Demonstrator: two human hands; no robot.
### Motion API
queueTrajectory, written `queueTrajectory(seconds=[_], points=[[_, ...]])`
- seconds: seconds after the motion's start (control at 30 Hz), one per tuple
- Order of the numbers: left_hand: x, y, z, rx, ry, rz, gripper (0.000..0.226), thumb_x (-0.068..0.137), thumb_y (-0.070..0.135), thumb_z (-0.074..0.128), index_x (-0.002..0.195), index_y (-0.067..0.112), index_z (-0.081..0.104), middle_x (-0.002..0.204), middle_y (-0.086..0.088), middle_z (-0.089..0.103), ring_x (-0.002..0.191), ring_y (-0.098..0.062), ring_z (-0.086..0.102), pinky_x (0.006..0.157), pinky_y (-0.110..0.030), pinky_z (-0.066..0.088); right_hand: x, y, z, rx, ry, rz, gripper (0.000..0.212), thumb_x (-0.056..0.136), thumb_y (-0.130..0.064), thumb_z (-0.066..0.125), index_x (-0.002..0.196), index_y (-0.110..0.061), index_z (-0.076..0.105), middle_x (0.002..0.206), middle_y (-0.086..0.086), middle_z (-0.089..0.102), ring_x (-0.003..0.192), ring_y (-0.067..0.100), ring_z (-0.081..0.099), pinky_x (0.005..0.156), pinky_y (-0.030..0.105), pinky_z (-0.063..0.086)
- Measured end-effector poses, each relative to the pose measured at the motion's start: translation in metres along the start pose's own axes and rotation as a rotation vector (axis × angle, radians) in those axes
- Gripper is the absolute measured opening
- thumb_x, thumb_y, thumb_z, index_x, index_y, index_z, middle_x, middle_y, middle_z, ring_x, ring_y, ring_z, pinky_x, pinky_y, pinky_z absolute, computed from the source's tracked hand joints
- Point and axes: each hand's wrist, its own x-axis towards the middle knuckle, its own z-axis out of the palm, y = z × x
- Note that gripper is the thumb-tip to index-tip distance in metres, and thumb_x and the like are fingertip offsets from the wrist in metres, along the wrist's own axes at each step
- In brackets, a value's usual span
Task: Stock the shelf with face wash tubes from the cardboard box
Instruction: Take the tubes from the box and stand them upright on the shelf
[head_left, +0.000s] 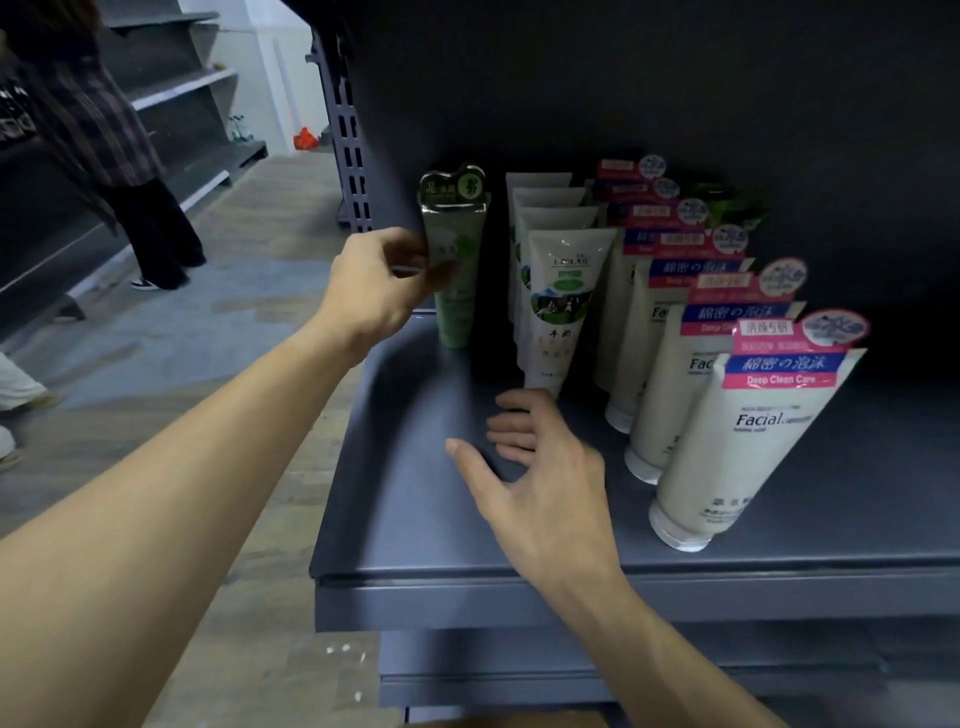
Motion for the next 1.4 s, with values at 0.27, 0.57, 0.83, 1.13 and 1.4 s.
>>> queueTrajectory(seconds=[0.27, 0.57, 0.83, 1.13, 1.4], points=[[-0.082, -0.003, -0.001, 0.091, 0.056, -0.055, 0.034, 0.079, 0.017, 0.078, 0.11, 0.02, 0.065, 0.107, 0.004, 0.068, 0.09, -0.015, 0.07, 0.084, -0.035, 0.057, 0.001, 0.0, -0.001, -0.035, 0.001, -0.046, 0.045, 0.077, -0.044, 0.078, 0.113, -0.027, 0.057, 0.097, -0.011, 0.066, 0.09, 0.001, 0.064, 0.084, 0.024, 0.056], [-0.185, 0.022, -0.016, 0.222, 0.016, -0.074, 0.035, 0.082, 0.015, 0.074, 0.114, 0.024, 0.065, 0.107, 0.009, 0.068, 0.09, -0.001, 0.067, 0.079, -0.021, 0.056, -0.013, -0.003, -0.008, 0.078, 0.005, -0.129, 0.038, 0.082, -0.028, 0.077, 0.113, -0.018, 0.057, 0.095, -0.007, 0.067, 0.089, 0.003, 0.067, 0.082, 0.025, 0.058], [-0.301, 0.033, -0.003, 0.449, -0.013, -0.019, 0.032, 0.077, 0.035, 0.064, 0.108, 0.026, 0.064, 0.098, 0.011, 0.066, 0.089, -0.009, 0.065, 0.078, -0.038, 0.056, -0.103, 0.023, -0.033, 0.105, -0.025, -0.258, 0.035, 0.083, -0.02, 0.077, 0.11, -0.009, 0.059, 0.1, 0.0, 0.066, 0.098, 0.014, 0.067, 0.086, 0.03, 0.056], [-0.39, -0.041, 0.055, 0.585, -0.279, -0.283, 0.03, 0.079, 0.032, 0.067, 0.108, 0.032, 0.06, 0.1, 0.014, 0.065, 0.093, -0.012, 0.065, 0.074, -0.039, 0.055, -0.182, 0.123, -0.026, -0.035, -0.207, -0.042, 0.038, 0.085, -0.024, 0.076, 0.117, -0.01, 0.059, 0.104, -0.004, 0.065, 0.099, 0.009, 0.065, 0.085, 0.026, 0.055], [-0.432, -0.112, 0.087, 0.733, -0.514, -0.553, 0.031, 0.083, 0.037, 0.063, 0.113, 0.033, 0.057, 0.108, 0.009, 0.067, 0.101, -0.024, 0.064, 0.08, -0.038, 0.053, -0.222, 0.206, -0.004, -0.123, -0.34, 0.19, 0.039, 0.083, -0.026, 0.078, 0.116, -0.014, 0.06, 0.099, -0.008, 0.066, 0.091, 0.003, 0.065, 0.081, 0.015, 0.054]])
